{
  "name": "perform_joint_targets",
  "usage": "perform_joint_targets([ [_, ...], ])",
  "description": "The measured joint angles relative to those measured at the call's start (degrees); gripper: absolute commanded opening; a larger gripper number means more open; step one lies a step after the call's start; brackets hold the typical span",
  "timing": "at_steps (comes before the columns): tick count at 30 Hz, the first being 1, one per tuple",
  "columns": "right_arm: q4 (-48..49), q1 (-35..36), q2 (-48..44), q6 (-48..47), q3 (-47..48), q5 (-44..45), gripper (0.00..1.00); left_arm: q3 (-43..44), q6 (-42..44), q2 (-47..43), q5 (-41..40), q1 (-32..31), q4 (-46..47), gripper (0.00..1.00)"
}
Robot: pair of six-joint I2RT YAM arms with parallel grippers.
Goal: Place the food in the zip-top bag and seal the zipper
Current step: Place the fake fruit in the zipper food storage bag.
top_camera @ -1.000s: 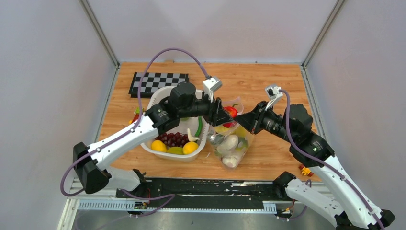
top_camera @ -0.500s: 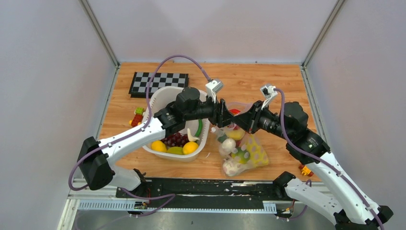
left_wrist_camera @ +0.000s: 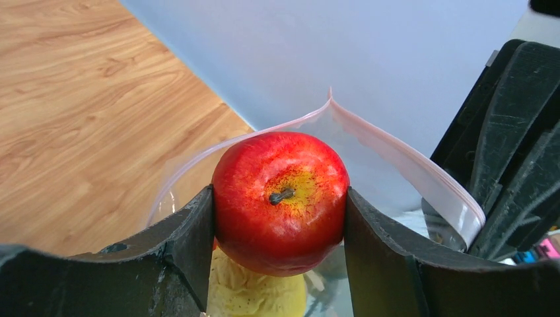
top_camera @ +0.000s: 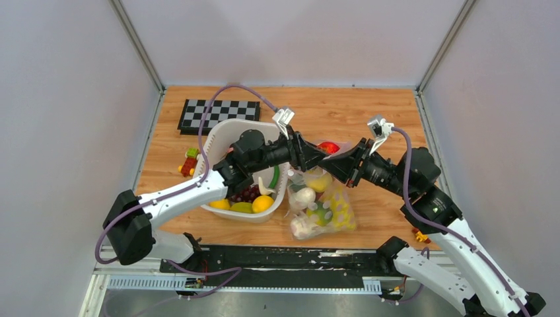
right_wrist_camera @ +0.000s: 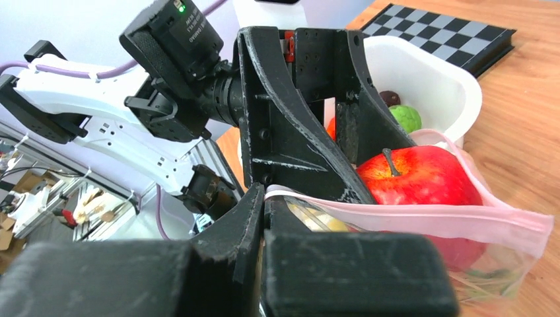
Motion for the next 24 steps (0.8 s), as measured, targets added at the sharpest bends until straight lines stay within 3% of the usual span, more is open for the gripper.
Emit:
perform_joint_targets([
  [6, 0.83, 0.00, -4.13, 0.02, -2.86, 3.21, 0.00, -1.33, -5.42, 1.68, 5.92, 0.02, 8.04, 0.37],
  [10, 0.26, 0.02, -4.66, -0.07, -3.10, 3.39, 0.00, -0.96, -6.78, 5.07, 10.56, 0.02, 11.02, 0.40],
  [16, -0.90, 0.02, -4.63, -0.87, -3.74, 4.31, 0.00, 2.97, 3.02, 5.09, 11.32, 0.02, -3.41, 0.53],
  [24, -3.45, 0.20, -4.46, -1.55, -3.78, 5.57, 0.00, 8.15, 14.51, 4.92, 10.58, 0.02, -20.85, 0.53],
])
